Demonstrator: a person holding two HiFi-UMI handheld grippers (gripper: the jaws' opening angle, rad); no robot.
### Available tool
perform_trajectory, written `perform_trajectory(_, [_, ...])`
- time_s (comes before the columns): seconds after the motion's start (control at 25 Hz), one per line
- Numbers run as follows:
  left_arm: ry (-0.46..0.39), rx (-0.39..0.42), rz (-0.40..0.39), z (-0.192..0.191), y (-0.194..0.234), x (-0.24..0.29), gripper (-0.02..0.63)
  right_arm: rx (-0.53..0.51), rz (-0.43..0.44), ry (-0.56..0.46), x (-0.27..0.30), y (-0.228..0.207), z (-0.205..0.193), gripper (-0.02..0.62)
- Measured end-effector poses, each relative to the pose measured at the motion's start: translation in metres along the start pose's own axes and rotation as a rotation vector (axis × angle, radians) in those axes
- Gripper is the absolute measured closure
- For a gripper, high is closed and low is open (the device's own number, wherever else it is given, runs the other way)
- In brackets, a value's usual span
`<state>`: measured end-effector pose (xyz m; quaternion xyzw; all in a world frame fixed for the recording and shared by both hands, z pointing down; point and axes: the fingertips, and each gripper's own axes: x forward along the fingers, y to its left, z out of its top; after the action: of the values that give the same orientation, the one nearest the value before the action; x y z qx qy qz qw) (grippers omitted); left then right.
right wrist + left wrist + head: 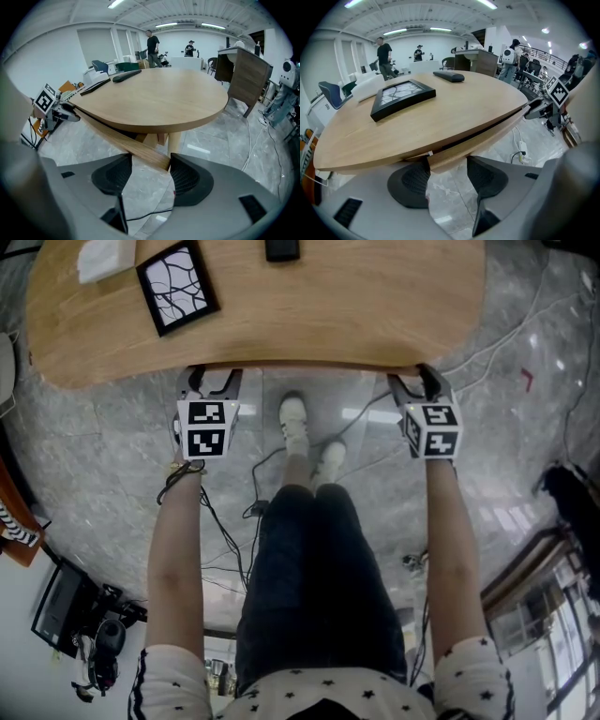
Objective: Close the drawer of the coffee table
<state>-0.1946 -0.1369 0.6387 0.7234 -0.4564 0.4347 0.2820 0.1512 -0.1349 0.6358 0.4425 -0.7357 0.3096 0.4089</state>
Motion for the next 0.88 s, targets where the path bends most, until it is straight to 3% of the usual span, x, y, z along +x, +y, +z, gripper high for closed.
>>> perform_trajectory(0.44, [-0.05,-0.188,0.053,0.007,0.006,0.004,0.37,-0.001,-0.009,-0.035,0.005,-0.006,0.013,0.348])
perform_trajectory(0.88, [-0.072,-0.233,0.065,0.01,0.009,0.007,0.37,0.0,-0.028,-0.068,0.009,-0.008,0.018,0.345])
